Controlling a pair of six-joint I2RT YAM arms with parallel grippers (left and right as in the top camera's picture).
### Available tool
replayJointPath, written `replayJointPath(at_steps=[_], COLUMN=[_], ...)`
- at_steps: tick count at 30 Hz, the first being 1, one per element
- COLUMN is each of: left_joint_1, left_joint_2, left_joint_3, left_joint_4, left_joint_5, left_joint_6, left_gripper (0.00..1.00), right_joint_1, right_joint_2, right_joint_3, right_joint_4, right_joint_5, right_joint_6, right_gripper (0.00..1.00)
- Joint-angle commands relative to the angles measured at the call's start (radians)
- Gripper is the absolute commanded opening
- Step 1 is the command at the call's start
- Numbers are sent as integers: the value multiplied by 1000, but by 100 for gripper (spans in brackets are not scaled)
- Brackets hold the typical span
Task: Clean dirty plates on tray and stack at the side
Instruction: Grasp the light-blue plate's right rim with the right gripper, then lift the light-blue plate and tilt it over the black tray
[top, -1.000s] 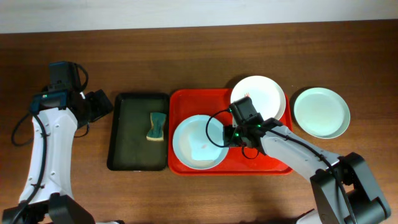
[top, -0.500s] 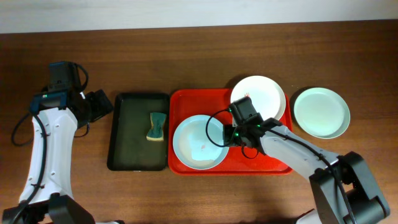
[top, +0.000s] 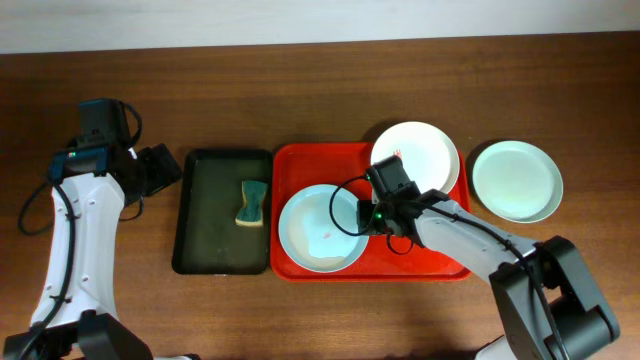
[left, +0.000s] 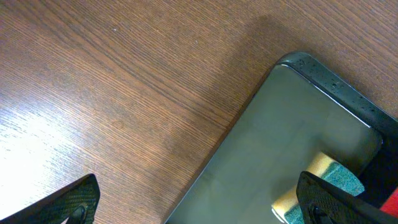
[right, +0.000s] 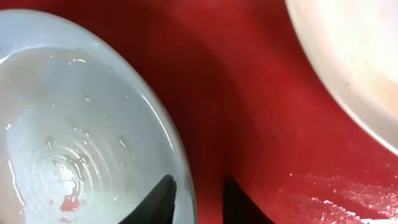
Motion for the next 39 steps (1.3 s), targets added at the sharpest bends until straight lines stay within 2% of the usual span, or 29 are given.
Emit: replayJointPath(at_steps=[1, 6, 12, 16, 24, 30, 35, 39], left_joint_1=[5, 5, 5, 5, 5, 5, 5, 5], left_joint_2=[-5, -5, -5, -5, -5, -5, -5, -5], left_joint_3=[9, 9, 9, 9, 9, 9, 9, 9], left_joint_4=[1, 1, 1, 1, 1, 1, 1, 1], left_joint_5=[10, 10, 10, 10, 10, 10, 10, 10], left_joint_6=[-17, -17, -17, -17, -17, -17, -17, -17], left_gripper=[99, 99, 99, 99, 99, 99, 99, 99], right_joint_1=[0, -31, -28, -10, 238, 415, 501, 563], right_joint_2=[14, -84, -224, -229, -229, -229, -174, -63], right_joint_3=[-8, 8, 8, 8, 8, 8, 53, 173], right_joint_4=[-5, -13, -38, 8, 183, 283, 358, 353], right_joint_5=[-10, -143, -138, -121, 279, 580, 686, 809], right_joint_6=[4, 5, 5, 88, 224, 216, 122, -85], right_gripper=[4, 4, 4, 4, 4, 4, 4, 4])
